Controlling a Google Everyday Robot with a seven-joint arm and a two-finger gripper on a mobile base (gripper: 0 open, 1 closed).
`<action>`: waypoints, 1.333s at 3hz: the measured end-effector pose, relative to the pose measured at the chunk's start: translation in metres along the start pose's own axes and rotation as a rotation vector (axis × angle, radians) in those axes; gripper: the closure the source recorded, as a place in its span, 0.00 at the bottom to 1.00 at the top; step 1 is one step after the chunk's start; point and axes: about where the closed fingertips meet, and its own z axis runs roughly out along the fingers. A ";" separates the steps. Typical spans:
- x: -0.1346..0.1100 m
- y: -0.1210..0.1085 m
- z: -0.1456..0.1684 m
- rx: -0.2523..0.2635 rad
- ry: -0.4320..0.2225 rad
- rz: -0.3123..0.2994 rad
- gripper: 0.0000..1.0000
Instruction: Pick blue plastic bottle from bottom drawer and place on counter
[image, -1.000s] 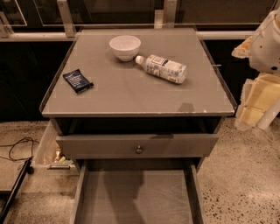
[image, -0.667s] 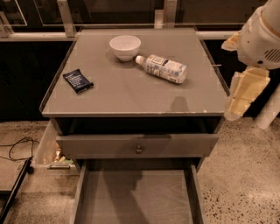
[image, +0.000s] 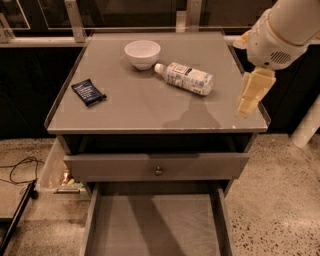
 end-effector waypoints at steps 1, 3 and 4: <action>-0.005 -0.024 0.032 -0.015 -0.030 -0.008 0.00; 0.005 -0.049 0.078 -0.087 -0.072 0.052 0.00; -0.002 -0.052 0.081 -0.068 -0.111 0.024 0.00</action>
Offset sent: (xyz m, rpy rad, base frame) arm 0.0986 0.0032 -0.0627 0.1205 0.0977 0.0083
